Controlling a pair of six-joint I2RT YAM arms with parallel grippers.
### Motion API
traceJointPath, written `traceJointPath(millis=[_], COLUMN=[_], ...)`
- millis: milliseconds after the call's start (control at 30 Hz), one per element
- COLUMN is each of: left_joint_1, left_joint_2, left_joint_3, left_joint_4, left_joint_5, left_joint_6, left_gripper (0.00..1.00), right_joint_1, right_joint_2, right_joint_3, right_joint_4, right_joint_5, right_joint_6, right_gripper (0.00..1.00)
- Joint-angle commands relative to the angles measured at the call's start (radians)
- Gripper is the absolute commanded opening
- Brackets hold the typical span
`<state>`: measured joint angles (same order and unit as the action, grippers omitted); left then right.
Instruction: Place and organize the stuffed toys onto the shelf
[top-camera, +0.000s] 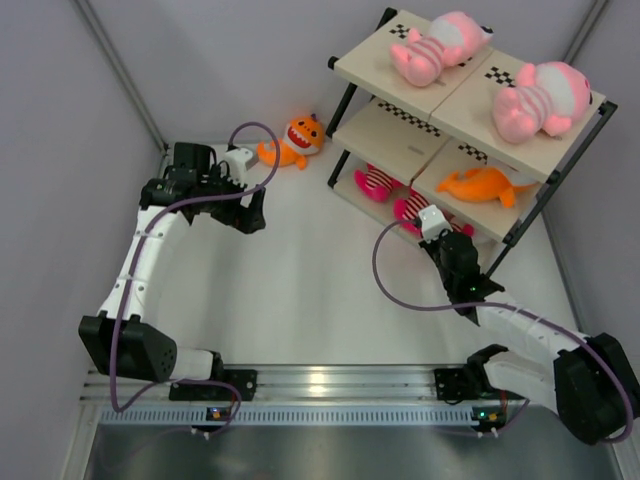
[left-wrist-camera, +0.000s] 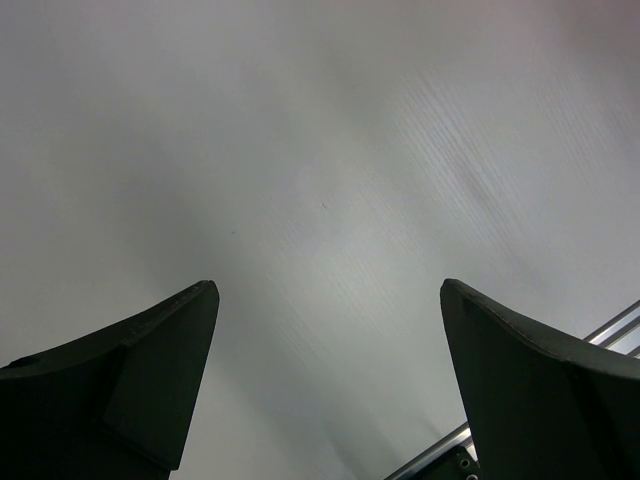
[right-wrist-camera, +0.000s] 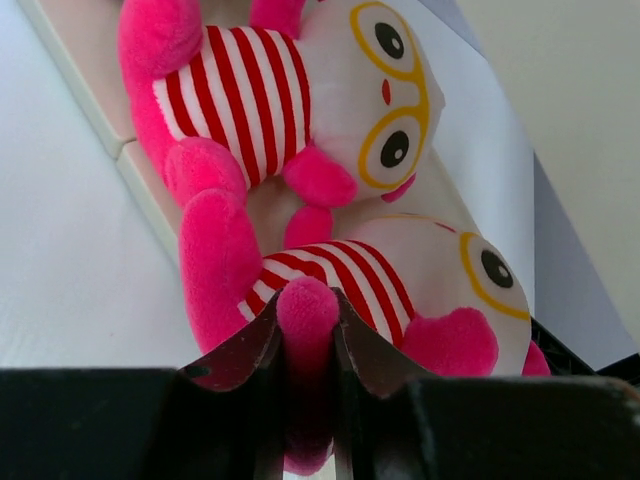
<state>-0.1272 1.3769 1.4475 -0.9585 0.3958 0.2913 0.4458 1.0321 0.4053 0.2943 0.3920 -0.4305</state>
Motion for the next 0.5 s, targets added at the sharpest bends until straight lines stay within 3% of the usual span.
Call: traceJointPath(millis=[0,200,267,467], left_joint_1=[-0.002,-0.002,-0.002,-0.002], left_joint_2=[-0.03,-0.027,-0.029,-0.029], left_joint_3=[0.037,0.037,0.037,0.037], left_joint_4=[0.004,0.004,0.004,0.004], left_joint_5=[0.021,0.025,0.025,0.037], left_joint_6=[0.022,0.025,0.025,0.026], left_gripper=[0.99,0.98,0.99,0.99], right_joint_1=[-0.032,-0.042,-0.042,-0.032], right_joint_2=[0.031,0.082,0.079,0.057], right_joint_3=[0.004,0.012,0.027,0.101], right_joint_4=[0.086,0.071,0.056,-0.087], right_joint_5=[0.001,0.048,0.067,0.024], right_joint_6=[-0.014,-0.016,-0.005,0.012], right_gripper=[0.19,0.32,0.43,0.58])
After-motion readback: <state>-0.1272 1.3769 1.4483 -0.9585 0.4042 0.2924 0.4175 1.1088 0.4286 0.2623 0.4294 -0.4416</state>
